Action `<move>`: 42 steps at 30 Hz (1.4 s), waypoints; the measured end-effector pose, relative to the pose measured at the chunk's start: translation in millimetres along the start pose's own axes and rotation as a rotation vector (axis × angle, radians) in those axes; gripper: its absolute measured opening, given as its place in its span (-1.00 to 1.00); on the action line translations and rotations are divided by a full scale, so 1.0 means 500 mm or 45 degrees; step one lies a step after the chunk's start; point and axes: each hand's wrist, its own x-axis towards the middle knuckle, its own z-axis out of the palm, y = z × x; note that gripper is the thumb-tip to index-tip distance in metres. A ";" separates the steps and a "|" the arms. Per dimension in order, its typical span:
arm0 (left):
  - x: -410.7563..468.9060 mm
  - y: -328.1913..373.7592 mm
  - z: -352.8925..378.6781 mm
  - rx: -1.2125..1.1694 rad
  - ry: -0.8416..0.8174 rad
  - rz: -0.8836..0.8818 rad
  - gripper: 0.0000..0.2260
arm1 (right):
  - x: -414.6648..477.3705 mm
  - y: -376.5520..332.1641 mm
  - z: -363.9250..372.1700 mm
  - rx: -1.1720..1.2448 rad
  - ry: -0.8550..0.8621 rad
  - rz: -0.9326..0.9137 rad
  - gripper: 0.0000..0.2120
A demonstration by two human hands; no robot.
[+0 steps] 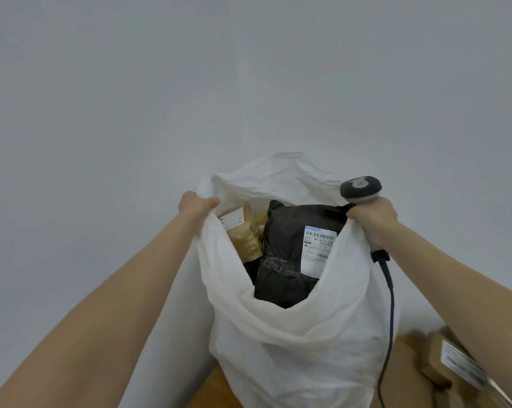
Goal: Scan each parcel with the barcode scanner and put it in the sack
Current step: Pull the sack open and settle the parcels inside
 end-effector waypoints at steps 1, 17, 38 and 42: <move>-0.003 0.002 0.008 0.004 -0.027 -0.022 -0.59 | -0.003 0.011 -0.007 -0.007 -0.031 0.006 -0.80; 0.079 0.015 0.081 0.259 -0.030 -0.082 -0.07 | 0.019 0.039 0.035 -0.236 -0.117 0.318 -0.51; 0.321 0.128 0.065 -0.481 0.224 0.133 -0.62 | 0.177 -0.137 0.019 0.256 0.407 -0.026 -0.88; 0.342 0.166 0.072 -0.543 0.261 0.201 -0.72 | 0.187 -0.143 0.014 0.250 0.516 -0.053 -0.90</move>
